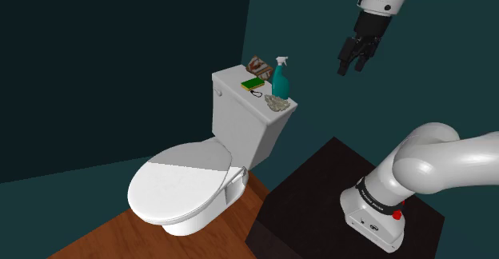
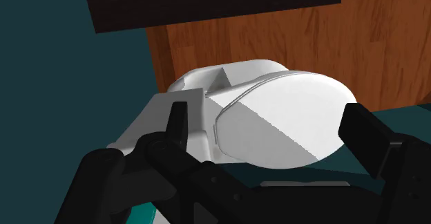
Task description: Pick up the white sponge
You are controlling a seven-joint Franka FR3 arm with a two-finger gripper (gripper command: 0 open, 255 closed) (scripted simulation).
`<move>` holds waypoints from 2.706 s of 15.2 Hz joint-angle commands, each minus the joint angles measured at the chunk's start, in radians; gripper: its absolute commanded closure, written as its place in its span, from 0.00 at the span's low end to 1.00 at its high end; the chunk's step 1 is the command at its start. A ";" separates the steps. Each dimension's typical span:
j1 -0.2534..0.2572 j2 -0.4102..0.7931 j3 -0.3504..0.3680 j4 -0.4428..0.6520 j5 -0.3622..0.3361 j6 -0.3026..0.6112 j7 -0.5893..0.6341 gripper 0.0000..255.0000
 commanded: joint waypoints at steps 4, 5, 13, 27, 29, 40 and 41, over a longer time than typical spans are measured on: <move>-0.007 0.082 -0.030 -0.017 -0.012 0.085 -0.027 0.00; -0.009 0.111 -0.039 -0.021 -0.015 0.113 -0.036 0.00; -0.020 0.382 -0.115 0.002 -0.018 0.321 -0.112 0.00; -0.052 0.941 -0.193 0.243 0.100 0.552 -0.280 0.00; -0.065 1.024 -0.192 0.298 0.124 0.566 -0.302 0.00; -0.120 1.312 -0.170 0.493 0.198 0.616 -0.363 0.00; -0.122 1.322 -0.168 0.493 0.201 0.626 -0.365 0.00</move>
